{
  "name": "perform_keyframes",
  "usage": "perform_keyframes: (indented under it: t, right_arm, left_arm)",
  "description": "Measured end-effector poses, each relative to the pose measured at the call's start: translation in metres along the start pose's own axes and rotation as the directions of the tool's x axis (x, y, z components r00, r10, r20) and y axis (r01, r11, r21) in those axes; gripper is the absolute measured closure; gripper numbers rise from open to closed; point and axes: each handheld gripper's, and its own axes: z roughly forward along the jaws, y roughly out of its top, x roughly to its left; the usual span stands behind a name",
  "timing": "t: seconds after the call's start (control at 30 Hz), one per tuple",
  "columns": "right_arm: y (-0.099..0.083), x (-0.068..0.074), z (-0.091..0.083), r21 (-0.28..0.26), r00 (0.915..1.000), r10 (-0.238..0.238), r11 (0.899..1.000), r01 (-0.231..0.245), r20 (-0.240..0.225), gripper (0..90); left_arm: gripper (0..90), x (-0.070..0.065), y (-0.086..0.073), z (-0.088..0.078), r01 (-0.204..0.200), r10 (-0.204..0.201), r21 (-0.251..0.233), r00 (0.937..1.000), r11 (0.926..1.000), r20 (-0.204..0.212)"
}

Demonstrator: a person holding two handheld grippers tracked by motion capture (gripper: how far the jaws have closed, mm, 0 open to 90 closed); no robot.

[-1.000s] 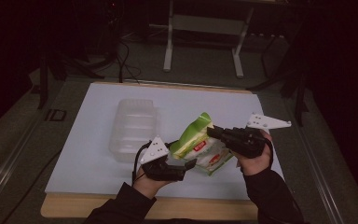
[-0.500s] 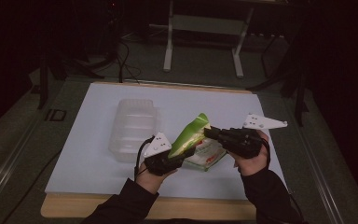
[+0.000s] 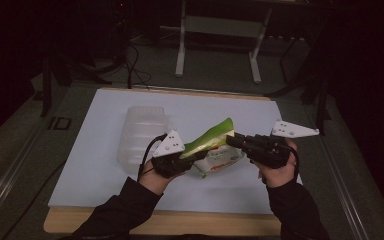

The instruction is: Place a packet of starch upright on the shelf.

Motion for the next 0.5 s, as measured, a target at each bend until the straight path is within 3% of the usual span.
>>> perform_keyframes:
  t: [0.07, 0.2, 0.23, 0.27, 0.3, 0.33, 0.43, 0.5]
  right_arm:
    - [0.001, -0.002, -0.004, 0.0, 0.9999, -0.013, 1.0, 0.013, -0.006, 56.5]
    - [-0.002, -0.01, -0.016, -0.048, 0.9997, -0.007, 0.999, 0.009, 0.024, 35.1]
    - [-0.002, -0.01, -0.016, -0.048, 0.9997, -0.007, 0.999, 0.009, 0.024, 35.1]
    - [-0.005, -0.016, -0.025, -0.071, 0.9985, -0.015, 0.997, 0.019, 0.053, 25.5]
    - [-0.005, -0.016, -0.025, -0.071, 0.9985, -0.015, 0.997, 0.019, 0.053, 25.5]
    - [-0.007, -0.02, -0.031, -0.079, 0.9988, -0.011, 0.997, 0.015, 0.047, 15.2]
    - [-0.013, -0.024, -0.039, -0.07, 0.9971, -0.033, 0.997, 0.038, 0.068, 13.6]
    - [-0.019, -0.028, -0.044, -0.07, 0.997, -0.019, 0.997, 0.024, 0.074, 13.5]
  left_arm:
    - [84.7, 0.006, 0.002, -0.002, 0.018, -0.018, -0.007, 0.9997, 0.9998, 0.017]
    - [84.7, 0.012, 0.014, -0.011, -0.038, 0.038, -0.012, 0.9992, 0.9992, 0.014]
    - [84.7, 0.012, 0.014, -0.011, -0.038, 0.038, -0.012, 0.9992, 0.9992, 0.014]
    - [84.7, 0.018, 0.021, -0.016, -0.058, 0.058, -0.01, 0.9981, 0.9982, 0.017]
    - [84.7, 0.018, 0.021, -0.016, -0.058, 0.058, -0.01, 0.9981, 0.9982, 0.017]
    - [84.7, 0.023, 0.029, -0.022, -0.059, 0.059, -0.006, 0.998, 0.9982, 0.022]
    - [84.7, 0.03, 0.037, -0.031, -0.096, 0.096, -0.004, 0.9953, 0.9954, 0.017]
    - [84.7, 0.036, 0.042, -0.037, -0.1, 0.1, -0.006, 0.9949, 0.995, 0.009]
